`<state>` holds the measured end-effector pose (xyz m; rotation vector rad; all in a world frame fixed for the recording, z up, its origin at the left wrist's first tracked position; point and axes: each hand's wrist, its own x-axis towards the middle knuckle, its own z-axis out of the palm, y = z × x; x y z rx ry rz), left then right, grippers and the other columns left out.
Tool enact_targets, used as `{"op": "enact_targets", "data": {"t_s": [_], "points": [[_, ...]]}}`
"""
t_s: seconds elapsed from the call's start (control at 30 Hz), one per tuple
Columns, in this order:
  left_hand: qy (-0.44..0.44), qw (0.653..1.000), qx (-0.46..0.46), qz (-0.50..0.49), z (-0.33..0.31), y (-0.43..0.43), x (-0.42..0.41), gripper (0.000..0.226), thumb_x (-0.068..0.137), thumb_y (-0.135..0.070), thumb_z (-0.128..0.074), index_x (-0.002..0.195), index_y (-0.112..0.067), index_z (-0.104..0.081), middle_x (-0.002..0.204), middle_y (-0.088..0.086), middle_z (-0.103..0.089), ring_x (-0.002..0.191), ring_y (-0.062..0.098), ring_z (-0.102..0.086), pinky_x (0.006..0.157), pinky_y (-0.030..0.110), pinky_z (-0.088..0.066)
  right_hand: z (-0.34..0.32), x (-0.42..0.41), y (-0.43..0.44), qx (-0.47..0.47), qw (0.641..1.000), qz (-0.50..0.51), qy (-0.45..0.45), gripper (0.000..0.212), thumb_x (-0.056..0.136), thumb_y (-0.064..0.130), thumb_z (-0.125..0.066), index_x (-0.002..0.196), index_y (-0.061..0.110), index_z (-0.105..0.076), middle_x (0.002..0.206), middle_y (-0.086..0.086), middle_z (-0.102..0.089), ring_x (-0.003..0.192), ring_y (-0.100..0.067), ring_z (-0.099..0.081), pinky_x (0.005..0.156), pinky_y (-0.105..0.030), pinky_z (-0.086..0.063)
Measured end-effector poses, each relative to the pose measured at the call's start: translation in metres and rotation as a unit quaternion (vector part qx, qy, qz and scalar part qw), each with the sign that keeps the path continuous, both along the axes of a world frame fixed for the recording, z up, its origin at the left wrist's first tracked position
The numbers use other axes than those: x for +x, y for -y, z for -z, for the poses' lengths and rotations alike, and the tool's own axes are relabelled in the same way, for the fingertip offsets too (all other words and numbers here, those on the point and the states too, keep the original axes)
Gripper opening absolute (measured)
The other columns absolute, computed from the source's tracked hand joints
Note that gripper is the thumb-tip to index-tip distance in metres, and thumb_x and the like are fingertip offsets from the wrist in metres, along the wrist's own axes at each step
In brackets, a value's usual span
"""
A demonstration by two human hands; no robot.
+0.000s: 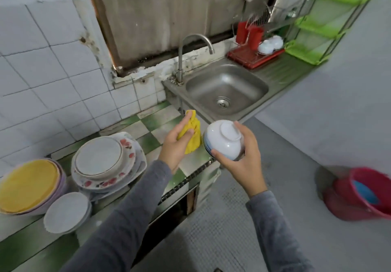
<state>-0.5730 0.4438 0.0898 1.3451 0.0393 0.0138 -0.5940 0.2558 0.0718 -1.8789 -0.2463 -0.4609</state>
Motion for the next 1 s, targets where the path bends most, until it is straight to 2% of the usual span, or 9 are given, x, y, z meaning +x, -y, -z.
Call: {"op": "enact_targets", "data": {"t_s": [0.1, 0.2, 0.27, 0.37, 0.5, 0.67, 0.77, 0.9, 1.0], "points": [[-0.005, 0.999, -0.013, 0.042, 0.009, 0.072, 0.016, 0.047, 0.102, -0.004, -0.05, 0.131, -0.041, -0.053, 0.143, -0.013, -0.052, 0.13, 0.004, -0.051, 0.115, 0.039, -0.038, 0.004, 0.004, 0.072, -0.001, 0.999, 0.043, 0.004, 0.083, 0.068, 0.043, -0.088, 0.139, 0.02, -0.051, 0.139, 0.003, -0.05, 0.133, -0.016, -0.048, 0.11, -0.043, -0.042], [-0.005, 0.996, -0.01, 0.094, 0.017, 0.137, 0.03, 0.044, 0.102, -0.006, -0.05, 0.13, -0.04, -0.053, 0.139, -0.017, -0.053, 0.124, -0.003, -0.054, 0.112, 0.032, -0.041, 0.007, 0.006, 0.136, -0.009, 0.997, 0.079, 0.003, 0.084, 0.068, 0.043, -0.088, 0.14, 0.025, -0.049, 0.137, 0.006, -0.051, 0.132, -0.014, -0.049, 0.11, -0.039, -0.042], [-0.01, 0.994, -0.004, 0.11, 0.022, 0.175, 0.039, 0.043, 0.101, -0.009, -0.053, 0.126, -0.044, -0.058, 0.138, -0.016, -0.056, 0.127, 0.002, -0.053, 0.113, 0.038, -0.041, 0.006, 0.009, 0.172, -0.014, 0.994, 0.106, -0.002, 0.083, 0.068, 0.043, -0.088, 0.139, 0.026, -0.049, 0.135, 0.011, -0.051, 0.131, -0.011, -0.048, 0.11, -0.035, -0.042], [-0.022, 0.991, 0.0, 0.131, 0.028, 0.222, 0.057, 0.043, 0.1, -0.012, -0.057, 0.121, -0.049, -0.064, 0.135, -0.02, -0.059, 0.129, 0.003, -0.053, 0.114, 0.041, -0.04, 0.007, 0.02, 0.217, -0.015, 0.99, 0.138, -0.009, 0.082, 0.068, 0.044, -0.087, 0.138, 0.028, -0.049, 0.135, 0.011, -0.052, 0.131, -0.011, -0.049, 0.11, -0.039, -0.043], [-0.024, 0.988, -0.014, 0.154, 0.037, 0.273, 0.094, 0.04, 0.1, -0.014, -0.058, 0.124, -0.046, -0.064, 0.14, -0.011, -0.058, 0.129, 0.007, -0.054, 0.113, 0.045, -0.041, 0.014, 0.049, 0.263, -0.015, 0.986, 0.165, -0.005, 0.083, 0.067, 0.047, -0.087, 0.138, 0.03, -0.048, 0.135, 0.012, -0.051, 0.131, -0.01, -0.048, 0.11, -0.034, -0.042], [-0.007, 0.986, -0.011, 0.165, 0.045, 0.332, 0.166, 0.038, 0.098, -0.02, -0.061, 0.122, -0.048, -0.064, 0.14, -0.011, -0.058, 0.13, 0.008, -0.053, 0.114, 0.046, -0.039, 0.02, 0.108, 0.313, -0.012, 0.983, 0.184, 0.0, 0.079, 0.068, 0.043, -0.089, 0.134, 0.034, -0.046, 0.134, 0.024, -0.047, 0.127, 0.005, -0.044, 0.106, -0.015, -0.037], [0.002, 0.987, -0.004, 0.163, 0.045, 0.365, 0.221, 0.037, 0.096, -0.025, -0.063, 0.122, -0.052, -0.064, 0.142, -0.01, -0.056, 0.131, 0.007, -0.053, 0.115, 0.046, -0.039, 0.019, 0.155, 0.344, -0.009, 0.98, 0.197, -0.001, 0.08, 0.068, 0.045, -0.088, 0.135, 0.035, -0.046, 0.136, 0.022, -0.048, 0.13, -0.001, -0.046, 0.108, -0.02, -0.038], [0.006, 0.986, -0.026, 0.163, 0.035, 0.407, 0.291, 0.038, 0.098, -0.018, -0.061, 0.127, -0.044, -0.06, 0.139, -0.011, -0.058, 0.127, 0.005, -0.055, 0.113, 0.046, -0.041, 0.013, 0.221, 0.384, -0.01, 0.979, 0.202, -0.006, 0.078, 0.068, 0.053, -0.084, 0.134, 0.037, -0.046, 0.135, 0.011, -0.052, 0.129, -0.005, -0.048, 0.107, -0.025, -0.041], [0.017, 0.987, -0.008, 0.157, 0.027, 0.431, 0.341, 0.039, 0.086, -0.037, -0.068, 0.122, -0.053, -0.063, 0.143, -0.011, -0.056, 0.131, 0.008, -0.052, 0.113, 0.05, -0.04, 0.011, 0.266, 0.41, -0.007, 0.979, 0.202, -0.008, 0.078, 0.067, 0.054, -0.082, 0.134, 0.037, -0.046, 0.135, 0.014, -0.051, 0.128, -0.003, -0.048, 0.107, -0.021, -0.041]]}}
